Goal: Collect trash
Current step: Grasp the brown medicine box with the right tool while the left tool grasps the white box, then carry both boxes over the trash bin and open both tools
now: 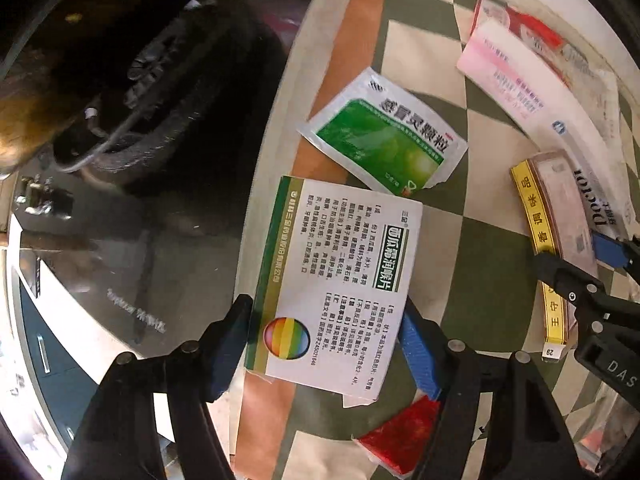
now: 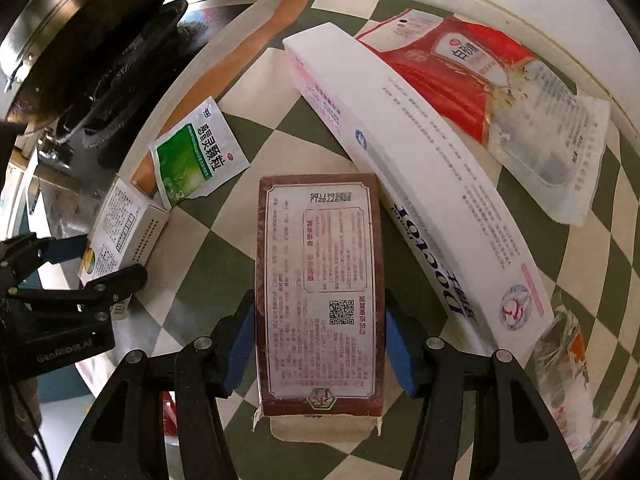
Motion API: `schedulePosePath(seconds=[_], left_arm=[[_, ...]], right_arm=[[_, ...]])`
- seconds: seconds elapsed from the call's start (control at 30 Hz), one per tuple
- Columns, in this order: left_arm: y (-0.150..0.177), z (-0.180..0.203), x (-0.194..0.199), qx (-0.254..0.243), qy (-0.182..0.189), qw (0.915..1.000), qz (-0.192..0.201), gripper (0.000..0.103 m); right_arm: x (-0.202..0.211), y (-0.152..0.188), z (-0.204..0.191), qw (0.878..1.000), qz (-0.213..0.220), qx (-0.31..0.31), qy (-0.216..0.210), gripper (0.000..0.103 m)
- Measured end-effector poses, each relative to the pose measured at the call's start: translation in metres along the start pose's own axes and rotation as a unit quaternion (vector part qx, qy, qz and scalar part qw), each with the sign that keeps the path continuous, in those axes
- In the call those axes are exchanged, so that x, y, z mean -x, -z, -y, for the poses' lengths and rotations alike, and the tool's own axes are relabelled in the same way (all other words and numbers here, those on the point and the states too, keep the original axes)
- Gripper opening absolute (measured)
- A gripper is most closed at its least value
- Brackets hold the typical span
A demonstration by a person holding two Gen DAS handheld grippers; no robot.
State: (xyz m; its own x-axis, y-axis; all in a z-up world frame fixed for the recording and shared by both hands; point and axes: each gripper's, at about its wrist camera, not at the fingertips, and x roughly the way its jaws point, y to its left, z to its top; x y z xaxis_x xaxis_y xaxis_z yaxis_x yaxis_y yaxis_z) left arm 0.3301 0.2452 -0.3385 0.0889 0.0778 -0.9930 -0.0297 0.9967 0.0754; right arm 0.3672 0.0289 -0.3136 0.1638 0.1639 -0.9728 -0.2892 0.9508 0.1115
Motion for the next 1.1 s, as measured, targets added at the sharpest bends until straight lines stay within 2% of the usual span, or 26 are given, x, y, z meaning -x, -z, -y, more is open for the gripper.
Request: schedulePosePath(seconds=[0.17,0.37,0.5,0.53,0.57,0.63,0.67,0.77,0.87,1.03,1.1], left_arm=[[0.023,-0.011,0.034,0.044,0.01,0.9977,0.051,0.068],[0.088,-0.054,0.08,0.123,0.032,0.9862,0.106,0.068],[0.161,-0.103,0.098,0.19,0.032,0.9737,0.122,0.068],[0.184,-0.117,0.096,0.207,0.035,0.9704,0.119,0.068],[0.201,-0.125,0.095,0.224,0.03,0.9673,0.116,0.068],[0.246,-0.159,0.086,0.262,0.017,0.9594,0.104,0.068],[0.257,-0.168,0.079,0.278,0.016,0.9556,0.096,0.067],[0.326,-0.212,0.046,0.344,0.025,0.9362,0.067,0.067],[0.389,-0.246,-0.018,0.407,0.053,0.9114,0.028,0.067],[0.477,-0.284,-0.173,0.495,0.123,0.859,-0.049,0.067],[0.501,-0.292,-0.235,0.513,0.146,0.8425,-0.074,0.067]], right_arm=[[0.029,0.017,-0.006,1.0,0.018,0.004,-0.011,0.06],[0.085,0.051,-0.05,0.998,0.053,0.024,-0.04,0.06],[0.099,0.081,-0.127,0.993,0.059,0.077,-0.069,0.06],[0.095,0.09,-0.15,0.991,0.055,0.093,-0.078,0.059],[0.083,0.077,-0.179,0.989,0.047,0.106,-0.088,0.059],[0.072,0.1,-0.222,0.984,0.029,0.139,-0.106,0.06],[0.062,0.11,-0.244,0.982,0.022,0.15,-0.111,0.06],[0.016,0.151,-0.311,0.971,-0.017,0.198,-0.131,0.06],[-0.046,0.196,-0.361,0.962,-0.052,0.232,-0.135,0.06],[-0.198,0.279,-0.405,0.95,-0.138,0.256,-0.117,0.06],[-0.254,0.304,-0.412,0.945,-0.167,0.259,-0.107,0.06]])
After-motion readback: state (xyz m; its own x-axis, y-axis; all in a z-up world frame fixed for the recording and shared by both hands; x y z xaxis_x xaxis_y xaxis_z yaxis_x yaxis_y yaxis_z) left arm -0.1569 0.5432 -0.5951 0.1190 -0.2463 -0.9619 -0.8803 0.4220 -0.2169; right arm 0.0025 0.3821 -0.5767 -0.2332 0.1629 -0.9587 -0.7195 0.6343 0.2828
